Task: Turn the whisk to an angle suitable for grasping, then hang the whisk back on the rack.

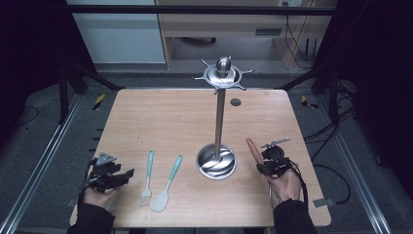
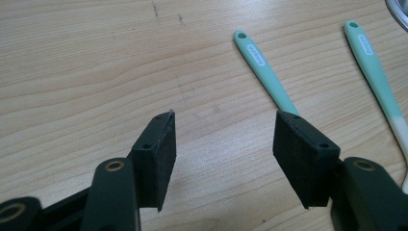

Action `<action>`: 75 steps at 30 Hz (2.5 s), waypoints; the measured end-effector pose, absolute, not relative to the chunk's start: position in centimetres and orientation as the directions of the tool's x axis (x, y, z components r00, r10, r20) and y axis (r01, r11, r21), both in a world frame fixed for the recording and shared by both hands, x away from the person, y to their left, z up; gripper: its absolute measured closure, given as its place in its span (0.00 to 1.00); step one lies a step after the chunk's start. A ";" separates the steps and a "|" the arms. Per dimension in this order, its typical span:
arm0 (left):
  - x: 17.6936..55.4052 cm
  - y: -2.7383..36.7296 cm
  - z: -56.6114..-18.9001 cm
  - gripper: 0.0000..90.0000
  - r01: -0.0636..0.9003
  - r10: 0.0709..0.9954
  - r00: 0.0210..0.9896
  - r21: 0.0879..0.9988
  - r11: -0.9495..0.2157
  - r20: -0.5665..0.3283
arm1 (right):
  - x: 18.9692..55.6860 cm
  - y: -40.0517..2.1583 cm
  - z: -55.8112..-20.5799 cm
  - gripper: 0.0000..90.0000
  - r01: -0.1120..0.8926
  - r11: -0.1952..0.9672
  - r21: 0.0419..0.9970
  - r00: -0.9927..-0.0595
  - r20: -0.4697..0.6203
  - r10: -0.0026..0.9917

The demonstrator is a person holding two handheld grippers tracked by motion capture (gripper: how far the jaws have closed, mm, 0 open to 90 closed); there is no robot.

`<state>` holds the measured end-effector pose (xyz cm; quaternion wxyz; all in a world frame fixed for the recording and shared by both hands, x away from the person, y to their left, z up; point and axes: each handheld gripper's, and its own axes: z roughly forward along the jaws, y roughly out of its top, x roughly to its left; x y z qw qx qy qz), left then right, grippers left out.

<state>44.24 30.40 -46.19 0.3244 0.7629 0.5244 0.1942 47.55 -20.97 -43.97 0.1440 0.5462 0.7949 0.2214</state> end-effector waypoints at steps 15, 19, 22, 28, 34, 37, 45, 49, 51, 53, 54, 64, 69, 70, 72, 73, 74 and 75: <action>44.3 30.4 -46.2 0.45 0.673 0.925 0.376 0.699 -0.240 -0.044 | 46.0 -21.9 -40.5 0.77 0.714 0.278 0.642 -0.376 0.018 0.926; 44.3 30.3 -46.2 0.45 0.672 0.926 0.375 0.702 -0.237 -0.047 | 45.7 -22.3 -40.0 0.77 0.680 0.270 0.682 -0.386 0.020 0.922; 44.2 30.3 -46.1 0.45 0.672 0.925 0.376 0.702 -0.237 -0.047 | 45.3 -22.8 -39.4 0.77 0.636 0.243 0.732 -0.387 0.031 0.922; 44.2 30.3 -46.1 0.45 0.667 0.925 0.377 0.706 -0.238 -0.045 | 44.7 -23.4 -38.4 0.77 0.550 0.196 0.812 -0.406 0.055 0.912; 44.1 30.3 -46.0 0.45 0.660 0.924 0.380 0.712 -0.238 -0.043 | 44.2 -24.0 -37.8 0.77 0.476 0.141 0.868 -0.431 0.090 0.898; 44.1 30.3 -45.9 0.45 0.657 0.924 0.380 0.716 -0.233 -0.048 | 43.9 -24.2 -37.4 0.77 0.437 0.115 0.892 -0.447 0.105 0.888; 44.0 30.2 -45.8 0.45 0.650 0.923 0.381 0.723 -0.233 -0.045 | 43.1 -24.0 -36.3 0.77 0.361 0.083 0.929 -0.499 0.117 0.859; 44.0 30.2 -45.8 0.46 0.651 0.923 0.382 0.722 -0.236 -0.044 | 42.7 -24.0 -35.6 0.77 0.321 0.065 0.945 -0.520 0.118 0.846; 44.0 30.1 -45.8 0.46 0.649 0.923 0.382 0.723 -0.237 -0.041 | 42.4 -24.1 -35.1 0.77 0.295 0.054 0.954 -0.526 0.115 0.843; 44.0 30.1 -45.8 0.46 0.649 0.923 0.382 0.723 -0.237 -0.040 | 42.3 -24.2 -35.0 0.77 0.292 0.048 0.955 -0.527 0.119 0.841; 44.0 30.1 -45.8 0.46 0.648 0.923 0.382 0.724 -0.236 -0.041 | 42.2 -24.2 -34.9 0.77 0.284 0.046 0.958 -0.531 0.117 0.839; 43.9 30.1 -45.7 0.46 0.642 0.924 0.380 0.730 -0.236 -0.035 | 41.6 -24.0 -33.8 0.77 0.236 0.024 0.971 -0.555 0.114 0.824; 44.0 29.9 -45.7 0.46 0.641 0.923 0.383 0.727 -0.245 -0.026 | 41.3 -23.9 -33.1 0.77 0.213 0.024 0.977 -0.569 0.104 0.816; 44.0 29.9 -45.7 0.45 0.641 0.923 0.383 0.727 -0.245 -0.026 | 41.2 -23.9 -32.9 0.77 0.207 0.021 0.978 -0.573 0.104 0.813; 44.0 29.9 -45.7 0.45 0.642 0.924 0.382 0.727 -0.245 -0.026 | 41.1 -23.9 -32.7 0.77 0.201 0.019 0.979 -0.574 0.102 0.813; 44.0 30.0 -45.8 0.46 0.643 0.924 0.381 0.726 -0.245 -0.026 | 40.9 -24.0 -32.3 0.77 0.188 0.009 0.982 -0.579 0.104 0.808; 44.0 30.0 -45.8 0.46 0.644 0.924 0.380 0.725 -0.245 -0.025 | 40.9 -24.0 -32.3 0.77 0.188 0.009 0.982 -0.579 0.104 0.808; 44.0 30.0 -45.8 0.46 0.644 0.924 0.381 0.725 -0.246 -0.025 | 40.9 -24.1 -32.1 0.77 0.177 0.011 0.984 -0.584 0.095 0.806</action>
